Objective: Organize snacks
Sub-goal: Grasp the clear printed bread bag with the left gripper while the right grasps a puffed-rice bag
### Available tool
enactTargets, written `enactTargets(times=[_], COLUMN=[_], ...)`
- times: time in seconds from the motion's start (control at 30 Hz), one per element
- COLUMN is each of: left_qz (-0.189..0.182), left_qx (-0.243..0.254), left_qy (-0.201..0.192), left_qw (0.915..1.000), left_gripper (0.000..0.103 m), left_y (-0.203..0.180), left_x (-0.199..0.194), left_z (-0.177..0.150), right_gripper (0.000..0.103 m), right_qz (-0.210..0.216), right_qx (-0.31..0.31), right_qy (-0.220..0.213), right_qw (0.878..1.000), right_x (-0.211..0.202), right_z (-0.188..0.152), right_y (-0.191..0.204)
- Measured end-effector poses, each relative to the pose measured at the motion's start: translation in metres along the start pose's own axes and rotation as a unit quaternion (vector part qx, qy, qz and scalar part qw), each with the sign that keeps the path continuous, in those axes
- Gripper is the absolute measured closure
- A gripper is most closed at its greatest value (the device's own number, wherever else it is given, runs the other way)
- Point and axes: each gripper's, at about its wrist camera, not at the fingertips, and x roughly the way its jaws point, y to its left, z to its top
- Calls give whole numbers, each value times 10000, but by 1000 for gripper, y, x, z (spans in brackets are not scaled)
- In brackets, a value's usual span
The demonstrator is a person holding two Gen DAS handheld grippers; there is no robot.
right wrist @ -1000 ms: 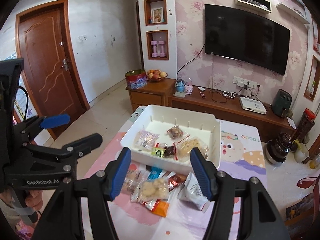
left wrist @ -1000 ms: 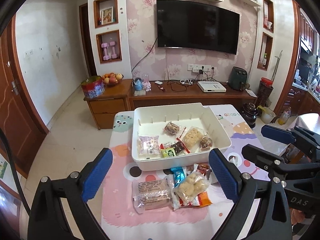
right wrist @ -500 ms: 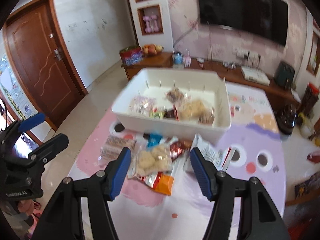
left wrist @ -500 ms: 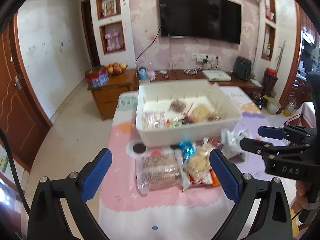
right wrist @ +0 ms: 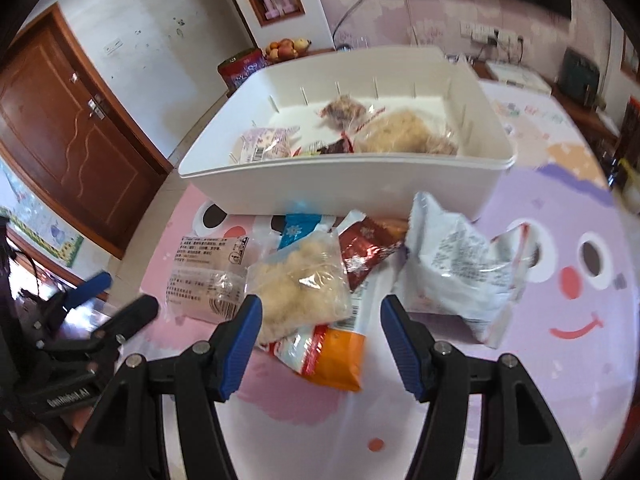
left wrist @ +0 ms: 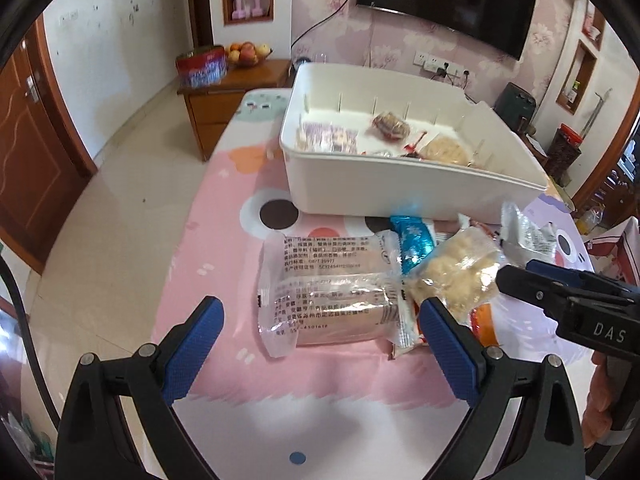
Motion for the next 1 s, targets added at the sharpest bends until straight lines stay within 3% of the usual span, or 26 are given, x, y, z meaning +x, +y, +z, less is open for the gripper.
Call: enactTargets(times=[0.27,0.47,0.67,0.77,0.87,1.0], left_qz=[-215,-548,-258,88,388,564], left_qx=[-277,-539,-492,-264,64,147], left_qy=[436,827,917,991,849,768], left_qw=[9984,9936,9942,9947,9956,9953], left_gripper=[5,5,1,0,0,0], left_y=[7,10,0,-11,-25,-32], left_x=[41,70,89,99,102,110], left_z=[6,11,20,22,26,30], right_gripper=[41,62,66,66,66,67], right_qz=[431,568,268,243,261,260], right_qx=[298,-57,-412,-421,-400,-415], right_qy=[298,120,-141,-138,-107,-95], right_qw=[9982,9983,9987,9987,9988,9988], right_x=[40,40,23,20,18,19], right_z=[8,5,-1,-5,-6,-7], right_y=[-6,3,9,8,7,8])
